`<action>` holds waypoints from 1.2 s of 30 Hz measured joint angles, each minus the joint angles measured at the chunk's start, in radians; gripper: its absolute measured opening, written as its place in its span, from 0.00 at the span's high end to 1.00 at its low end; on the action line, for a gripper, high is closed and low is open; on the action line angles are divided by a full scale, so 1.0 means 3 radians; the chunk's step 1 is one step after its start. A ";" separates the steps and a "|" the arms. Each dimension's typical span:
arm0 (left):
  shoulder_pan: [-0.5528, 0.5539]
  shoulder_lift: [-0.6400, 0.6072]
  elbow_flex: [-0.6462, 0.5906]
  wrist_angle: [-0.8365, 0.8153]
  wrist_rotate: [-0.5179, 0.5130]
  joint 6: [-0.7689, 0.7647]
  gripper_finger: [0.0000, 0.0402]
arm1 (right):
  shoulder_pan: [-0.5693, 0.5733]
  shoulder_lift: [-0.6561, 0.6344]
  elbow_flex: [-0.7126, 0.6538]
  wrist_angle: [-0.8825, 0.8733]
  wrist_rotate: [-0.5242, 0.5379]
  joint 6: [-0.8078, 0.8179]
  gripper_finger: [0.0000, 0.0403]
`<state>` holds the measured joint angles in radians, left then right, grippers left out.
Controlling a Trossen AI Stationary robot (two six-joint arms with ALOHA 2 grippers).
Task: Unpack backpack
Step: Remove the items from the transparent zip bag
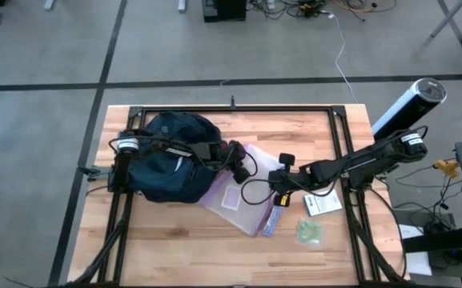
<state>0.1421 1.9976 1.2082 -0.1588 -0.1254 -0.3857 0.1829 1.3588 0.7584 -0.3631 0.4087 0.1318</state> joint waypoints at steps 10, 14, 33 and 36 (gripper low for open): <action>-0.0080 -0.0733 0.0335 -0.0460 -0.0133 0.0384 1.00 | 0.0000 -0.0662 -0.0001 -0.0142 0.0038 -0.0067 1.00; -0.0115 -0.0966 0.0396 -0.0399 -0.0163 0.0457 1.00 | -0.0001 -0.0853 -0.0001 -0.0393 0.0046 -0.0051 1.00; -0.0205 -0.1134 0.0441 -0.0619 -0.0269 0.0460 1.00 | 0.0049 -0.0918 -0.0644 -0.0612 -0.0426 0.0259 1.00; -0.0203 -0.1138 0.0496 -0.0683 -0.0329 0.0459 1.00 | 0.0123 -0.0925 -0.0794 -0.0029 -0.0612 0.0261 1.00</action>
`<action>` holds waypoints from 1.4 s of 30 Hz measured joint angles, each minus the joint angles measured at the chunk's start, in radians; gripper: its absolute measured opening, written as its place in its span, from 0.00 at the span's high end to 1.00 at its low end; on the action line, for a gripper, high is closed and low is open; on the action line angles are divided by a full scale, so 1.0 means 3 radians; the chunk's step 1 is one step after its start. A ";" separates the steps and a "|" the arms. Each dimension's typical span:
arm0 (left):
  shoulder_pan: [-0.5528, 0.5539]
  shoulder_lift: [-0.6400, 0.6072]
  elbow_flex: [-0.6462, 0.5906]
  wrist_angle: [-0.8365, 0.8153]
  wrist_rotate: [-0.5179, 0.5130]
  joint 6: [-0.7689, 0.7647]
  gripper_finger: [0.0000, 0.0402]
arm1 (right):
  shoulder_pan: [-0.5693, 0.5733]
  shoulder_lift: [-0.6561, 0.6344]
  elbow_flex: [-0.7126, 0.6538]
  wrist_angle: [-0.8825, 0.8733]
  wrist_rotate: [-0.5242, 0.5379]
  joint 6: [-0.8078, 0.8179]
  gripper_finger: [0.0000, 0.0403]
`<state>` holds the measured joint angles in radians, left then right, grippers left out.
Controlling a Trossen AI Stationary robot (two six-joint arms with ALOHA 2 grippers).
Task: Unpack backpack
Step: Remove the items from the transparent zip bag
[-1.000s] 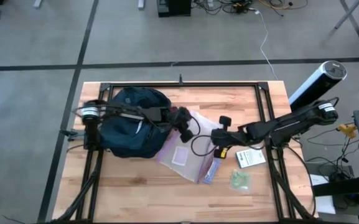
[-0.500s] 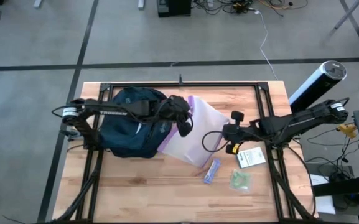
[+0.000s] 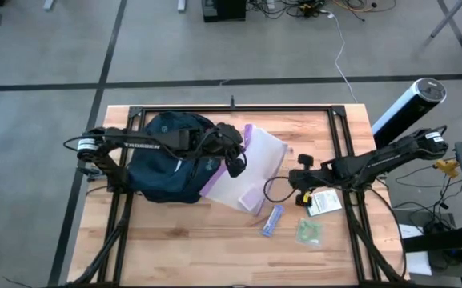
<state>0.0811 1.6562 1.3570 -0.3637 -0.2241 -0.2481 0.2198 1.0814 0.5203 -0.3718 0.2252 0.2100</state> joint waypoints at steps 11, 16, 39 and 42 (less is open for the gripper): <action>-0.0225 -0.0004 0.0319 0.0080 0.0006 0.0213 1.00 | 0.0026 0.0125 -0.0298 0.0597 0.0034 0.0088 1.00; -0.0261 -0.0004 0.0312 0.0243 0.0016 0.0224 1.00 | 0.0024 0.0134 -0.0335 0.0663 0.0035 0.0090 1.00; -0.0474 0.0045 0.0618 0.0261 0.0086 0.0425 1.00 | 0.0023 0.0136 -0.0400 0.0748 0.0123 0.0135 1.00; -0.0502 -0.0033 0.0752 0.0124 0.0093 0.0569 1.00 | 0.0023 0.0136 -0.0418 0.0758 0.0129 0.0135 1.00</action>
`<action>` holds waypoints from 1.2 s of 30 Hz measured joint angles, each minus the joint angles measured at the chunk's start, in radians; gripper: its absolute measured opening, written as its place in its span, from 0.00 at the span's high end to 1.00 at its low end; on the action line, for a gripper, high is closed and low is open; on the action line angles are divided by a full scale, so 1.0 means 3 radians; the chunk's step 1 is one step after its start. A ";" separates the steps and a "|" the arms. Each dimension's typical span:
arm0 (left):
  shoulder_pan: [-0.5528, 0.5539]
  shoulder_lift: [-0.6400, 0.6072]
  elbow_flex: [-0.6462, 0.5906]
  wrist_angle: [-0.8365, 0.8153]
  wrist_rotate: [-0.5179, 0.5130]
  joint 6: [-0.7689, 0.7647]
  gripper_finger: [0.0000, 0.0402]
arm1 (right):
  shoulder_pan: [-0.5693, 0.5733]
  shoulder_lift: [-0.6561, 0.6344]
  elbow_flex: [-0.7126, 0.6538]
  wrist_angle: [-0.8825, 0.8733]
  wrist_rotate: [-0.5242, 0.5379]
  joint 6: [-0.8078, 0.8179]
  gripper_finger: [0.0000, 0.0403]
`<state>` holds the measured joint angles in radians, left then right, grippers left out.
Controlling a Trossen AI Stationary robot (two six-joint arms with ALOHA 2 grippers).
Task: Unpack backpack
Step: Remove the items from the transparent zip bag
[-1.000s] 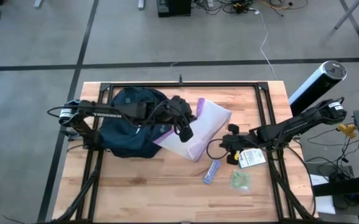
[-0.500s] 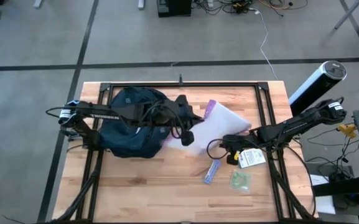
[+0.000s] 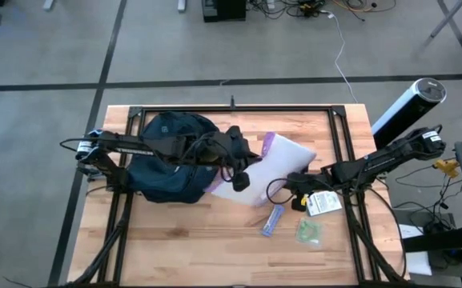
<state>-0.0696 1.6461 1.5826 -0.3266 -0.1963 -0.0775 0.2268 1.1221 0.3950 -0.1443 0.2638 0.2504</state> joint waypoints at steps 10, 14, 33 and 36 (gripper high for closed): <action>0.0106 -0.0005 -0.0034 -0.0509 -0.0271 0.0126 1.00 | 0.0000 0.0000 -0.0011 0.0015 0.0002 0.0154 1.00; 0.0174 0.0118 -0.0294 -0.0326 -0.0282 0.0030 1.00 | 0.0000 0.0000 -0.0012 0.0029 0.0000 0.0169 1.00; -0.0246 0.0206 0.0202 0.0551 0.0103 0.0400 1.00 | 0.0006 0.0000 -0.0023 0.0048 -0.0043 0.0290 1.00; -0.0320 0.0196 0.0441 0.0376 0.0115 0.0611 1.00 | 0.0006 0.0000 -0.0024 0.0047 -0.0043 0.0308 1.00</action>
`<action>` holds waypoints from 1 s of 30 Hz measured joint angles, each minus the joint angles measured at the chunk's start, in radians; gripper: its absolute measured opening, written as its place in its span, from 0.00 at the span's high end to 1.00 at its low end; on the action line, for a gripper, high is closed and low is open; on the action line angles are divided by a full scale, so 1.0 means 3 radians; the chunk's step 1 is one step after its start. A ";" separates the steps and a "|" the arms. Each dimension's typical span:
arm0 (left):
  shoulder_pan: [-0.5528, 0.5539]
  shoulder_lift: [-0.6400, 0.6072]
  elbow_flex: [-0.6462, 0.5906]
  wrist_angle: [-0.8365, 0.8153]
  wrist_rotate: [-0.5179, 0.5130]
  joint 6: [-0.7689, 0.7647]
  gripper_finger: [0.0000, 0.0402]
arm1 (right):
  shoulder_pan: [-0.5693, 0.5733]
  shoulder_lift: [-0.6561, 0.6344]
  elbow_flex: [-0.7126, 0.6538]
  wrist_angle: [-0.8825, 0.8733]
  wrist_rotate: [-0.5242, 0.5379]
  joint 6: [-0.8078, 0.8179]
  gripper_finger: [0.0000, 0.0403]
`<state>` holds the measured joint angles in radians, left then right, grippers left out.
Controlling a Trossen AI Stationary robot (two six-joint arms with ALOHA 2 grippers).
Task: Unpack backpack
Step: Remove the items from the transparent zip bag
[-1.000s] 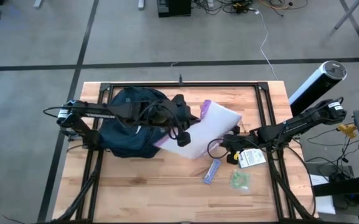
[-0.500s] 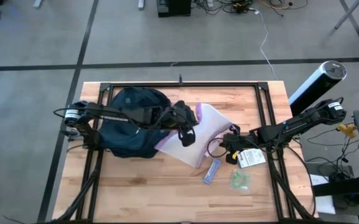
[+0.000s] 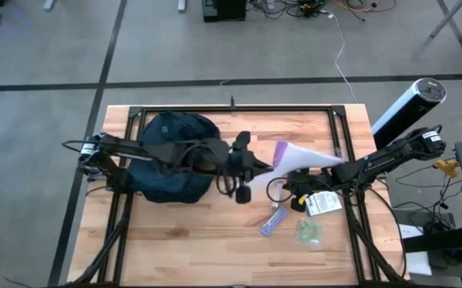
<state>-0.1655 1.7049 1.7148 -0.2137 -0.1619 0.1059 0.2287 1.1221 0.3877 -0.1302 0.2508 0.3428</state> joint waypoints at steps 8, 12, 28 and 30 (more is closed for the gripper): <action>0.0229 0.0026 0.0018 -0.0599 -0.0002 -0.0108 1.00 | 0.0000 0.0000 -0.0027 0.0013 0.0029 -0.0001 1.00; 0.0474 0.0083 -0.0251 -0.0679 -0.0013 -0.0291 1.00 | 0.0000 0.0000 -0.0040 0.0022 0.0037 -0.0001 1.00; 0.0875 0.0614 -0.1404 0.0176 -0.0061 -0.0819 1.00 | 0.0000 -0.0001 -0.0043 0.0067 0.0041 0.0149 1.00; 0.0874 0.0620 -0.1405 0.0180 -0.0105 -0.0871 0.98 | 0.0001 -0.0001 -0.0051 0.0053 0.0040 0.0165 1.00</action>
<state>0.0967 1.8910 1.2934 -0.1597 -0.1933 -0.1553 0.2291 1.1217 0.3725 -0.1143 0.2627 0.3923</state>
